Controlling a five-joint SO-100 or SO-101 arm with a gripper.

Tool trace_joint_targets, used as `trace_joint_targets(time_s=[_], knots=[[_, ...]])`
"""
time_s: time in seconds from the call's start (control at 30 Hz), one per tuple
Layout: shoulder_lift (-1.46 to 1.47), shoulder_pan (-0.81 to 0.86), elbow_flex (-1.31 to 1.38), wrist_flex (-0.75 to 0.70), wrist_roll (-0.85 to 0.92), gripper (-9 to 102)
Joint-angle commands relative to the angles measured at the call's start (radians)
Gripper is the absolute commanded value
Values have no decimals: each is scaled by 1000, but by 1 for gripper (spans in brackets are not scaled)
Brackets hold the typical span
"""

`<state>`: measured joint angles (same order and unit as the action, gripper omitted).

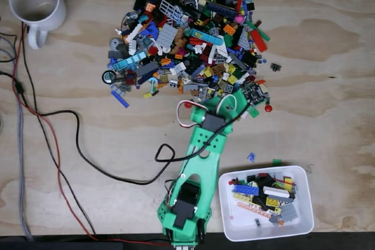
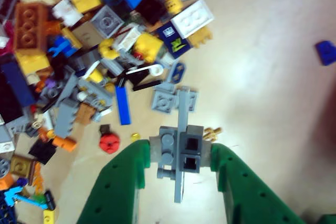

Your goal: Find the closest Lego and put it in the bin.

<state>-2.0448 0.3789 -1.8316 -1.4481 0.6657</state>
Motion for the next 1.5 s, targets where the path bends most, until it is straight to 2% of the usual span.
trace_joint_targets(time_s=[0.0,0.23,0.37,0.5,0.57,0.7,0.83,0.9,1.13,1.23,1.47], knots=[[-164,270,72,-106,124,1],[-299,680,-106,-106,350,2],[-344,873,-245,-34,463,2],[-348,942,-365,58,517,7],[-345,948,-368,89,512,14],[-351,919,-336,127,497,20],[-337,821,-204,109,485,22],[-344,709,-130,72,488,22],[-410,92,-118,-35,476,21],[-388,-118,-184,5,426,22],[-414,-459,-374,135,336,21]])
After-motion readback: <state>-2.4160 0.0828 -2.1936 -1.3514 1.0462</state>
